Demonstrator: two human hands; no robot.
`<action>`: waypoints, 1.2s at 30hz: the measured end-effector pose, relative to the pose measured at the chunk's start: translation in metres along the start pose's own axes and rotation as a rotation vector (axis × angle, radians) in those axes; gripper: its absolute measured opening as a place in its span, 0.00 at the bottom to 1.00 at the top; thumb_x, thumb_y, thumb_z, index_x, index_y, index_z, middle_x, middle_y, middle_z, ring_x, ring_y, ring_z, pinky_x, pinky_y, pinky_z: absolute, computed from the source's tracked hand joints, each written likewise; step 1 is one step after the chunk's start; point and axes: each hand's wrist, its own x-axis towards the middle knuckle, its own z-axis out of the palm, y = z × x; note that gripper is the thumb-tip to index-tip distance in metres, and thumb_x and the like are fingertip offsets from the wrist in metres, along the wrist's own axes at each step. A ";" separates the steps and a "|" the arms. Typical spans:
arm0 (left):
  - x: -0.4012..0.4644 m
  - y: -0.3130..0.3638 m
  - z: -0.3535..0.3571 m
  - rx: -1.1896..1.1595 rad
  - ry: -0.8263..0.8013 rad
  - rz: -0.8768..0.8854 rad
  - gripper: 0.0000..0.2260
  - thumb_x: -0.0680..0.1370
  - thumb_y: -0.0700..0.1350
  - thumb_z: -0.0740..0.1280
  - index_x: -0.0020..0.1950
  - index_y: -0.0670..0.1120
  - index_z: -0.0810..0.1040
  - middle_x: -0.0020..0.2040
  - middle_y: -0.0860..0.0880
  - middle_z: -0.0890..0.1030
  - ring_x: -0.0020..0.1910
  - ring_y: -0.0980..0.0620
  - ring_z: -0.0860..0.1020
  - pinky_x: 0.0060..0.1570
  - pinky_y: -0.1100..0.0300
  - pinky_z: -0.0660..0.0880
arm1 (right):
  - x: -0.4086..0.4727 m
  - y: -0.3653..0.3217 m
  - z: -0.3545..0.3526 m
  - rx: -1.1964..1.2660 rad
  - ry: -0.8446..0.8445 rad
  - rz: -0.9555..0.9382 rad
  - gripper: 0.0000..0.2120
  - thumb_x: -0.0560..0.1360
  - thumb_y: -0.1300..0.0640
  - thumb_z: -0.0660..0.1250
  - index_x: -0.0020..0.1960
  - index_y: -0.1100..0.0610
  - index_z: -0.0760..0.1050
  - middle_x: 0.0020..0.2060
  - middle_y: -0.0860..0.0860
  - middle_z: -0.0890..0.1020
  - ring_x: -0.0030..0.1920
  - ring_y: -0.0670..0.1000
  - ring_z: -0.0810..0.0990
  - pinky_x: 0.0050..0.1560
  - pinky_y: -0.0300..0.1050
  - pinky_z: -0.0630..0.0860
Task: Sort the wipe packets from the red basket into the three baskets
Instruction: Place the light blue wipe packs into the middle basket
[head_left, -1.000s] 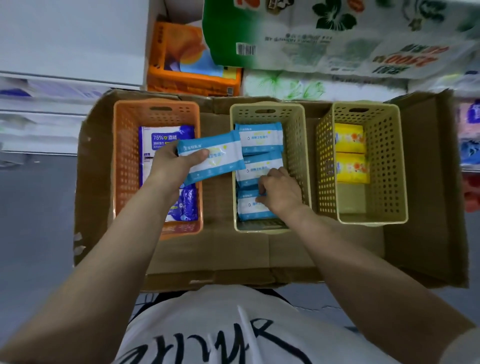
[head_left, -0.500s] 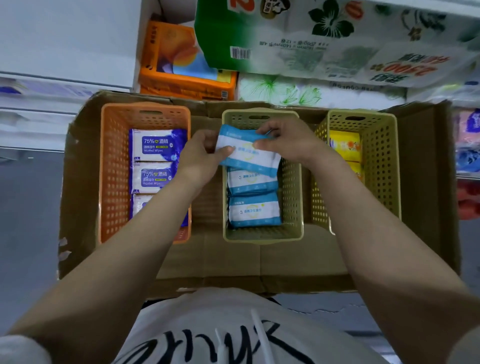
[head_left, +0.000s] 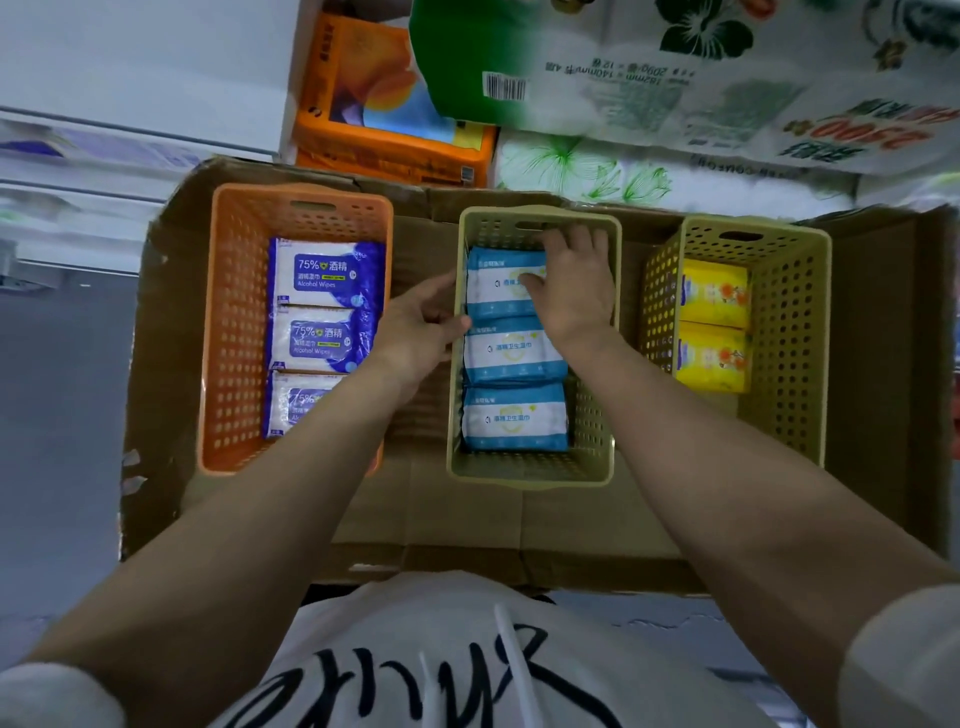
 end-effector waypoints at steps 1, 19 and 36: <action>0.000 0.000 0.000 0.010 0.005 0.002 0.25 0.79 0.36 0.68 0.72 0.56 0.71 0.54 0.51 0.77 0.52 0.56 0.78 0.41 0.64 0.80 | -0.005 -0.001 0.002 -0.034 0.032 0.000 0.22 0.76 0.49 0.70 0.68 0.54 0.73 0.62 0.56 0.74 0.64 0.57 0.68 0.62 0.47 0.68; -0.005 0.003 0.000 0.280 0.097 0.111 0.23 0.79 0.43 0.68 0.73 0.54 0.71 0.64 0.47 0.77 0.63 0.49 0.76 0.60 0.52 0.78 | 0.003 -0.011 -0.021 0.024 -0.260 0.065 0.25 0.77 0.45 0.67 0.69 0.58 0.71 0.65 0.59 0.72 0.67 0.60 0.69 0.66 0.53 0.70; -0.156 0.032 -0.355 0.823 0.347 0.915 0.13 0.79 0.46 0.68 0.63 0.50 0.80 0.58 0.47 0.80 0.58 0.46 0.77 0.54 0.54 0.74 | -0.179 -0.264 -0.150 0.086 0.385 -0.215 0.15 0.78 0.50 0.65 0.61 0.55 0.78 0.57 0.53 0.81 0.61 0.56 0.75 0.59 0.48 0.70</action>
